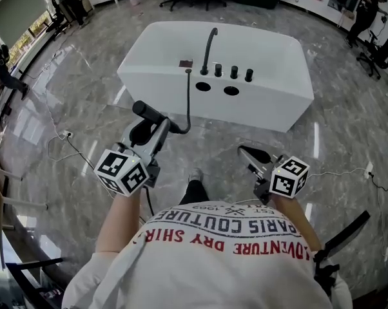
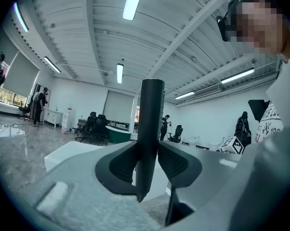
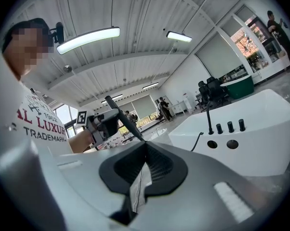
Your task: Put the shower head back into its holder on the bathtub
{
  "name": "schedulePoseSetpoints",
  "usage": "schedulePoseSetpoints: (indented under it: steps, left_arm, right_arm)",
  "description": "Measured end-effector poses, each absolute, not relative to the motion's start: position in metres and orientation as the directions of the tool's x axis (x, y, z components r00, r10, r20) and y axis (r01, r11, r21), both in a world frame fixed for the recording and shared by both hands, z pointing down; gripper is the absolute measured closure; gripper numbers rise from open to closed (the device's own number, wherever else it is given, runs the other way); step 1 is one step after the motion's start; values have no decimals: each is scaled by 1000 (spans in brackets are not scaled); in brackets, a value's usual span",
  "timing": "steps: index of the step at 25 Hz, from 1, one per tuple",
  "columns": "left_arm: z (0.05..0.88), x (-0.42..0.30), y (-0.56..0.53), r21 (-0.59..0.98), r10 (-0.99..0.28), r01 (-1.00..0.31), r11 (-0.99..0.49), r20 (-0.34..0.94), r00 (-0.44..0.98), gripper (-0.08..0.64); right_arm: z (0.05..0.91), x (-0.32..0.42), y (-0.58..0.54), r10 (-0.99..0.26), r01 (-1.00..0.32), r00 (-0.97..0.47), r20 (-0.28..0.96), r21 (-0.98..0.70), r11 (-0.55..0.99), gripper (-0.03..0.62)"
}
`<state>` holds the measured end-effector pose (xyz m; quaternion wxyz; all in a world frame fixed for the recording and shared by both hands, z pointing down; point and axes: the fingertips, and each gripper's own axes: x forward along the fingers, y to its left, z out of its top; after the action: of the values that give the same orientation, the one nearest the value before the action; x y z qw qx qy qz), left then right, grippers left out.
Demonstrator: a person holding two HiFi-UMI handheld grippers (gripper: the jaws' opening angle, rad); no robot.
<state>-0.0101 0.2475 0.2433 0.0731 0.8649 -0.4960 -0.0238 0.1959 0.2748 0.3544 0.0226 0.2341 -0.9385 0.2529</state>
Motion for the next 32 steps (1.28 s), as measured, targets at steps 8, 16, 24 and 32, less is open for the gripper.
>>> schedulePoseSetpoints:
  steps: [8,16,24,32]
  left_arm:
    - [258,-46,187,182,-865,-856,-484,50,500,425]
    - [267,-96,97,228,-866,-853,-470,67,495,426]
    - [244,-162,22,218,-861,-842,-493,18,509,426]
    - [208,-175,-18,175,-834,-817,-549,-52,549,430]
  right_arm:
    - [375,167,219,-415,-457,-888,199,-496,739,586]
    - [391,120,120,-406,-470,-882,241,-522,712,586]
    - [390,52,39,-377,-461,-887,266,-496,736,586]
    - [386,19,6,-336,-427,-903,267,-474,770,586]
